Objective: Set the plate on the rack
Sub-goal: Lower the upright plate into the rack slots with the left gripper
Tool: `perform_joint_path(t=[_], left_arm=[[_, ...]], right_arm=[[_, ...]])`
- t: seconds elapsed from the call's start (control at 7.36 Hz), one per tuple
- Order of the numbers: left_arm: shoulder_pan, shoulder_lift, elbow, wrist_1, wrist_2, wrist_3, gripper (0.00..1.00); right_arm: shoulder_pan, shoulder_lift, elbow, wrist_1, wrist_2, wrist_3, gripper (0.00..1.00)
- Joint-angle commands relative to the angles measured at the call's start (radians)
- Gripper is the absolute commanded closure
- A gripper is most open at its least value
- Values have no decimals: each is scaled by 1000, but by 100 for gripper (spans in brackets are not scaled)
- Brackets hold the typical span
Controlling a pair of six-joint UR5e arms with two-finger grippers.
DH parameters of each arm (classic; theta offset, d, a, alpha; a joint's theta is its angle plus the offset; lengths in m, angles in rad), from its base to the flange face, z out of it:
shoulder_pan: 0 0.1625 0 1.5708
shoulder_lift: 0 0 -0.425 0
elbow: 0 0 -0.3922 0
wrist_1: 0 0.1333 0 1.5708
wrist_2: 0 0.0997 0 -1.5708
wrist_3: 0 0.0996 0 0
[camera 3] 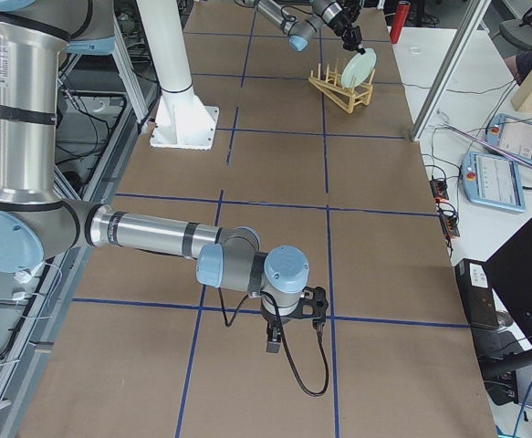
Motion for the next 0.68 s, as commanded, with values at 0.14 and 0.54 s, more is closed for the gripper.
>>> perform_joint_path(t=[0.14,0.54], left_arm=[[1,1,5,1,1,40,52],[-17,-2,-32,18,-8,46,0]], right_arm=[[0,0,0,0,0,0,0],[0,0,0,0,0,0,0]])
